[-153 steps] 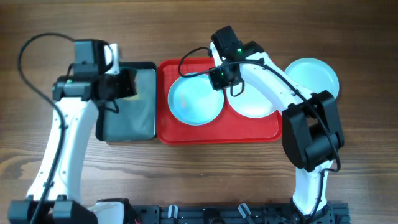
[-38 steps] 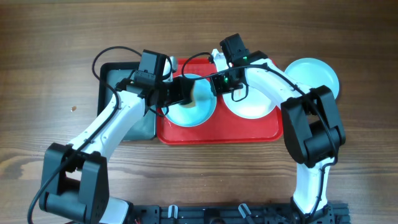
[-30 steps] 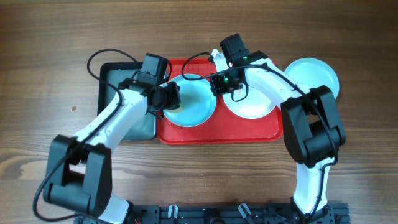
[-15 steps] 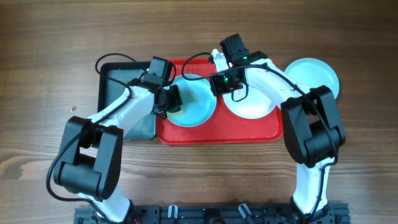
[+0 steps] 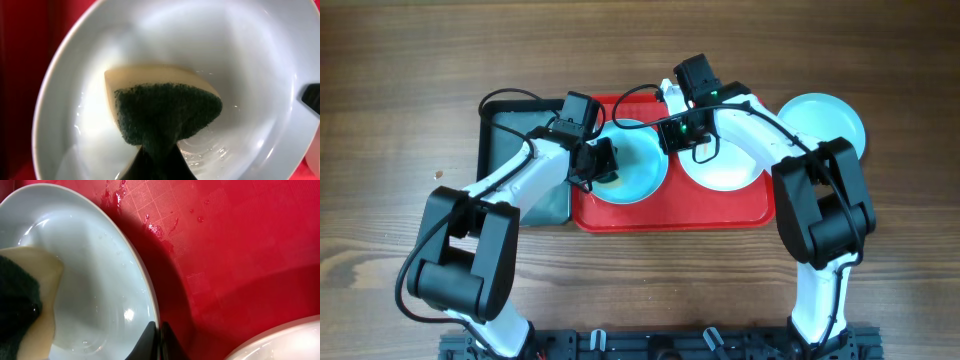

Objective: Clean dirty plates on tray and stack at the side
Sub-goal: 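Scrub the pale green plate with the sponge in the left gripper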

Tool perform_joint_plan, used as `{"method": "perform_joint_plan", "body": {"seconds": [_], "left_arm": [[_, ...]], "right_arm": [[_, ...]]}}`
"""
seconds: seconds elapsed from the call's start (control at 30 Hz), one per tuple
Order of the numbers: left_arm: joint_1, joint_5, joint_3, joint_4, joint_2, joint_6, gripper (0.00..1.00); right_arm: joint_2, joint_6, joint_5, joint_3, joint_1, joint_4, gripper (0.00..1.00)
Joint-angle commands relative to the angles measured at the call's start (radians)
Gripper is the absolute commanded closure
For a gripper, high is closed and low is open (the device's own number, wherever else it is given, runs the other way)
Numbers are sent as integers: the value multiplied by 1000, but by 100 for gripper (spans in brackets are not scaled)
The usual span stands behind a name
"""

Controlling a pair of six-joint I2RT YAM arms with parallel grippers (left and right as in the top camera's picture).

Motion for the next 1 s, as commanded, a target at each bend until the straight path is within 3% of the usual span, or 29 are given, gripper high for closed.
{"method": "perform_joint_plan", "body": {"seconds": [0.0,0.2,0.67,0.97], "left_arm": [[-7,44,14,-29,-31,5,96],[-6,-48,47,-54,-214,5,96],[-10,-143,43,-72,24,4,96],[-29,23,43,-3,95,4,96]], "right_arm": [[19,3,-24,-11,7,5,96],[19,3,-24,-11,7,5,96],[19,3,-24,-11,7,4,96],[19,4,-24,-11,7,5,96]]}}
